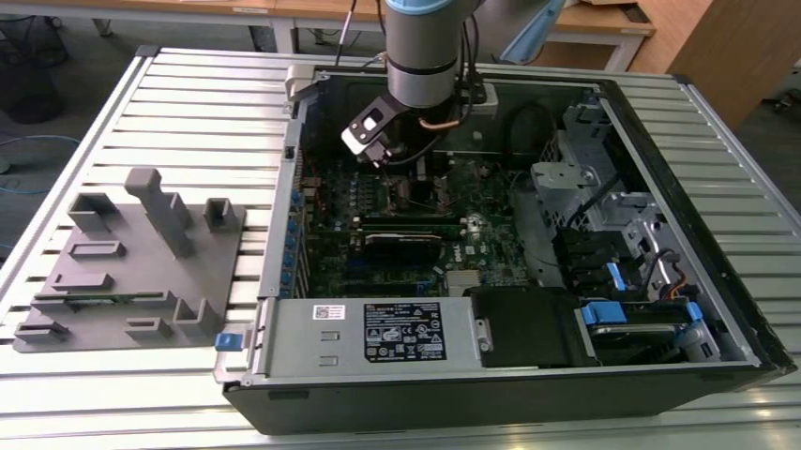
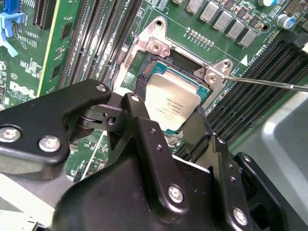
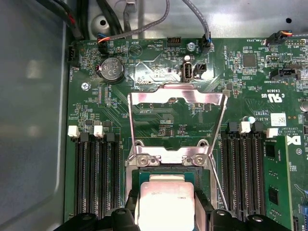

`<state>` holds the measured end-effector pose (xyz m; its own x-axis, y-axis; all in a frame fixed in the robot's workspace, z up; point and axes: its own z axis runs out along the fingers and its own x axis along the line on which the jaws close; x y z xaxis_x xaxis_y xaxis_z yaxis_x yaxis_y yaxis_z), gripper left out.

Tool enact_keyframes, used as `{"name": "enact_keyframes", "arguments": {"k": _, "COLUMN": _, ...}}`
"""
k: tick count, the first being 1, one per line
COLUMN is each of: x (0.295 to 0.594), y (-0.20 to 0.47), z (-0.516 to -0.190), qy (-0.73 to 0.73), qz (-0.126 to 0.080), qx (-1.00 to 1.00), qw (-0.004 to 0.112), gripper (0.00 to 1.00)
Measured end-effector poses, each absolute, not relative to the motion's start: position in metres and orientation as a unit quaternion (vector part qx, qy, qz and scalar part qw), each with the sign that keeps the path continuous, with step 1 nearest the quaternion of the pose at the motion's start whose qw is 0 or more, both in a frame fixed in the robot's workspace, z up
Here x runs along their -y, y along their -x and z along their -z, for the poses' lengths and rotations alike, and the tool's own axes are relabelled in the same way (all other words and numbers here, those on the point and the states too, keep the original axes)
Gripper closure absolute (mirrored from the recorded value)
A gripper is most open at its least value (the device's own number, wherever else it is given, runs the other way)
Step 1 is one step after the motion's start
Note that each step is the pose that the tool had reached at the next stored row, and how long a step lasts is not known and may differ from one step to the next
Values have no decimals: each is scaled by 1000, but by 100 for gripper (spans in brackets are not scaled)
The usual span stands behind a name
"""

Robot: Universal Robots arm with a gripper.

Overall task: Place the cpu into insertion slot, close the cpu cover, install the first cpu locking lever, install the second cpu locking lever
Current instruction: 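Place the cpu into insertion slot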

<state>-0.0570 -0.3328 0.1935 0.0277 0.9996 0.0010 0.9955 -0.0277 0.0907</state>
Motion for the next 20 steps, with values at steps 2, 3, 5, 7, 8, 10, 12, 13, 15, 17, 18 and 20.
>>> {"name": "enact_keyframes", "arguments": {"k": 2, "x": 333, "y": 57, "z": -193, "qy": -716, "qz": -30, "qx": -696, "qw": 34, "gripper": 46}}
{"name": "enact_keyframes", "arguments": {"k": 3, "x": 333, "y": 57, "z": -193, "qy": -716, "qz": -29, "qx": -697, "qw": 36, "gripper": 46}}
{"name": "enact_keyframes", "arguments": {"k": 5, "x": 333, "y": 57, "z": -193, "qy": -716, "qz": -27, "qx": -697, "qw": 37, "gripper": 46}}
{"name": "enact_keyframes", "arguments": {"k": 7, "x": 333, "y": 57, "z": -194, "qy": -716, "qz": -26, "qx": -697, "qw": 38, "gripper": 46}}
{"name": "enact_keyframes", "arguments": {"k": 8, "x": 333, "y": 57, "z": -194, "qy": -716, "qz": -26, "qx": -697, "qw": 38, "gripper": 46}}
{"name": "enact_keyframes", "arguments": {"k": 10, "x": 333, "y": 57, "z": -194, "qy": -716, "qz": -26, "qx": -697, "qw": 38, "gripper": 46}}
{"name": "enact_keyframes", "arguments": {"k": 12, "x": 333, "y": 57, "z": -194, "qy": -716, "qz": -26, "qx": -697, "qw": 38, "gripper": 46}}
{"name": "enact_keyframes", "arguments": {"k": 13, "x": 333, "y": 57, "z": -194, "qy": -716, "qz": -26, "qx": -697, "qw": 38, "gripper": 46}}
{"name": "enact_keyframes", "arguments": {"k": 15, "x": 333, "y": 57, "z": -194, "qy": -716, "qz": -26, "qx": -697, "qw": 39, "gripper": 46}}
{"name": "enact_keyframes", "arguments": {"k": 17, "x": 333, "y": 57, "z": -194, "qy": -716, "qz": -26, "qx": -697, "qw": 39, "gripper": 46}}
{"name": "enact_keyframes", "arguments": {"k": 18, "x": 333, "y": 57, "z": -193, "qy": -716, "qz": -26, "qx": -697, "qw": 39, "gripper": 46}}
{"name": "enact_keyframes", "arguments": {"k": 20, "x": 333, "y": 57, "z": -193, "qy": -716, "qz": -25, "qx": -697, "qw": 39, "gripper": 46}}
